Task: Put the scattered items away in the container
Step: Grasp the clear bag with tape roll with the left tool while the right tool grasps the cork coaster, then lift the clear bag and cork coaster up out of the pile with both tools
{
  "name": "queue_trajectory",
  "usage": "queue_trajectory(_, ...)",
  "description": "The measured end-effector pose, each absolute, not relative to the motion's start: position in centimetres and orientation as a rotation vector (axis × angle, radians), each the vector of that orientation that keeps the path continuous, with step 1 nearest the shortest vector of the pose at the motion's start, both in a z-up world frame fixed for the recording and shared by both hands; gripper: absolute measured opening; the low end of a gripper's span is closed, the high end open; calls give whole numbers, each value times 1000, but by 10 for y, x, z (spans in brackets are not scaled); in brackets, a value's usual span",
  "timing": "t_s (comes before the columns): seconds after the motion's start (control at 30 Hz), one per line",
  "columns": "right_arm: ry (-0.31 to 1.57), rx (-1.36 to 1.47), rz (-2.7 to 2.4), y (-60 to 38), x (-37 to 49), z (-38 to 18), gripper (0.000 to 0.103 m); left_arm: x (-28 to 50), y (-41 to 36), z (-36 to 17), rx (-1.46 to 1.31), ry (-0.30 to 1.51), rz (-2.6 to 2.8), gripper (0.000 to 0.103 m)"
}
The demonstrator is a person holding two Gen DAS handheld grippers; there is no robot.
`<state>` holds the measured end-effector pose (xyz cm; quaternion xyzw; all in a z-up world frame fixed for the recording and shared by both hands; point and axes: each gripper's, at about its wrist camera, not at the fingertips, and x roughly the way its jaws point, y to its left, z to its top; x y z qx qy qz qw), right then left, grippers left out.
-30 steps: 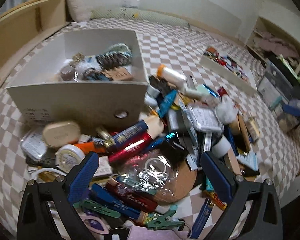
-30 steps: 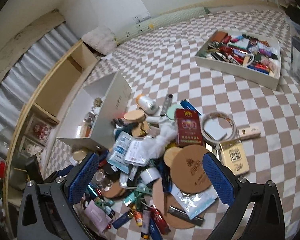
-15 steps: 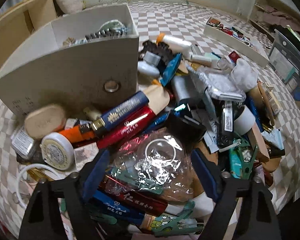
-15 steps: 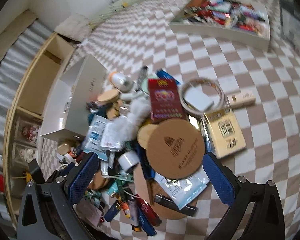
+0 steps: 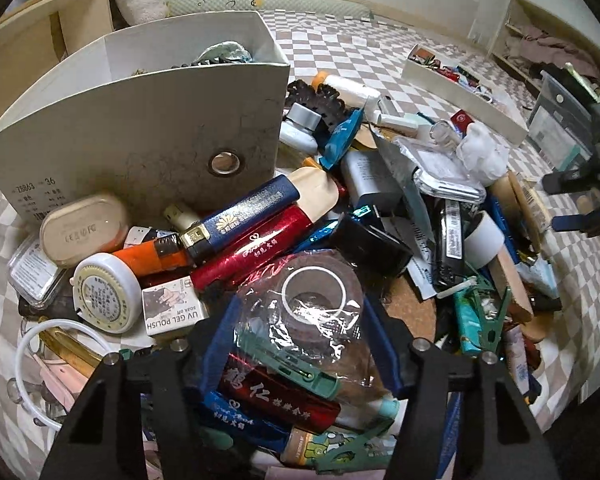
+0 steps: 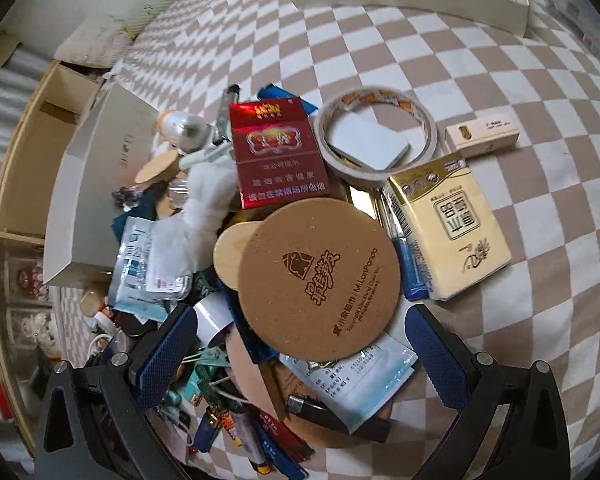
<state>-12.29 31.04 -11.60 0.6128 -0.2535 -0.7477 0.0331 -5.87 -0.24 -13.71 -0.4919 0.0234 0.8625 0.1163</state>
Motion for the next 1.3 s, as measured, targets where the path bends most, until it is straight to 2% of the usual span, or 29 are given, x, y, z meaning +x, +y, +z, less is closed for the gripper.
queue_trajectory(0.63,-744,2003,-2286,313,-134,-139,103,-49,-6,-114,-1357,-6,2513,54)
queue_trajectory(0.7,-760,1989,-2267,310,-135,-139,89,-48,-7,-112,-1348,-20,2508,54)
queue_trajectory(0.83,-722,1982,-2281,304,-133,-131,79,-47,-7,-108,-1333,-26,2508,53)
queue_trajectory(0.9,-732,1967,-2299,305,-131,-127,69,-46,-8,-106,-1324,-35,2509,52)
queue_trajectory(1.03,-763,1924,-2299,309,-129,-120,60,-43,-9,-102,-1309,-35,2511,52)
queue_trajectory(1.23,-752,1931,-2311,303,-131,-123,61,-41,-9,-100,-1306,-22,2521,52)
queue_trajectory(1.3,-733,1952,-2332,303,-132,-124,74,-42,-11,-100,-1311,-24,2522,52)
